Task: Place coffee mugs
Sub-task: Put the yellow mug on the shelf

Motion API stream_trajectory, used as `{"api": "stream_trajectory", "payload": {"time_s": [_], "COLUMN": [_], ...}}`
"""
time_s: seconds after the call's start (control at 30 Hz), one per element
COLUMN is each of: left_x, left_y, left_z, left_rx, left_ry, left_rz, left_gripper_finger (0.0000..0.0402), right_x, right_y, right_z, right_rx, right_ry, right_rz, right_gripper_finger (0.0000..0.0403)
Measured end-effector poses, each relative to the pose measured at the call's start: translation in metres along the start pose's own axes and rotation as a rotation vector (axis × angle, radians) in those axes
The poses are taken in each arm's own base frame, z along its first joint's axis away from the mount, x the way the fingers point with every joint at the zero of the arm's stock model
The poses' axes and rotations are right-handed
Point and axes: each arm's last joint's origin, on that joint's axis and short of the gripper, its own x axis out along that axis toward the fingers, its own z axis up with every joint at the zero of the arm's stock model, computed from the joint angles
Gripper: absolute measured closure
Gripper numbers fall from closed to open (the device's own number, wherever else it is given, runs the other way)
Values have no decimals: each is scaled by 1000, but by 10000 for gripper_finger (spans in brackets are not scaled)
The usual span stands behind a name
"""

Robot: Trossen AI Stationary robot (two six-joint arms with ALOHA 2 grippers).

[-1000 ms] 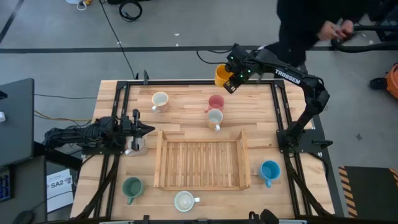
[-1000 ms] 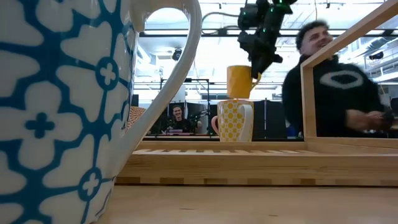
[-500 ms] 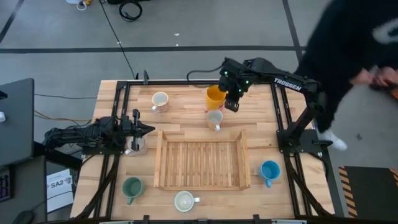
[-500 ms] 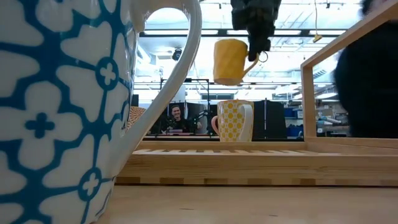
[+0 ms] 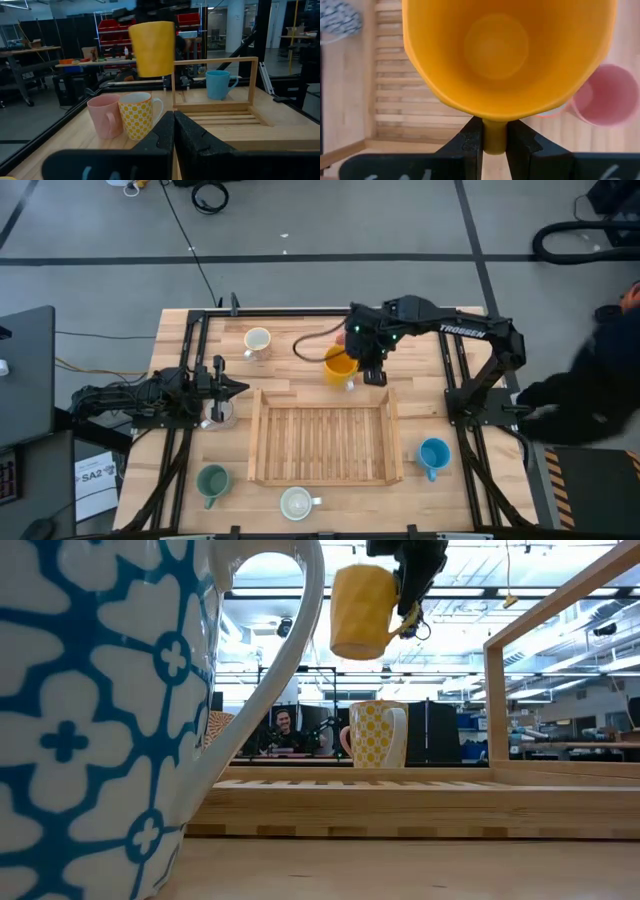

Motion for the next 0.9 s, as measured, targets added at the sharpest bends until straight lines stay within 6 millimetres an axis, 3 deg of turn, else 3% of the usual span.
{"api": "stream_trajectory", "payload": {"time_s": [0.3,0.47,0.67,0.9], "left_x": [0,0,0,0], "left_y": [0,0,0,0], "left_z": [0,0,0,0], "left_rx": [0,0,0,0], "left_ry": [0,0,0,0], "left_rz": [0,0,0,0], "left_gripper_finger": [388,388,388,388], "right_x": [7,10,12,14], "right_y": [47,70,98,130], "right_z": [2,0,-4,-11], "right_rx": [-253,-277,-185,65], "right_ry": [10,22,47,72], "right_rz": [105,131,144,89], "right_gripper_finger": [340,335,339,339]}}
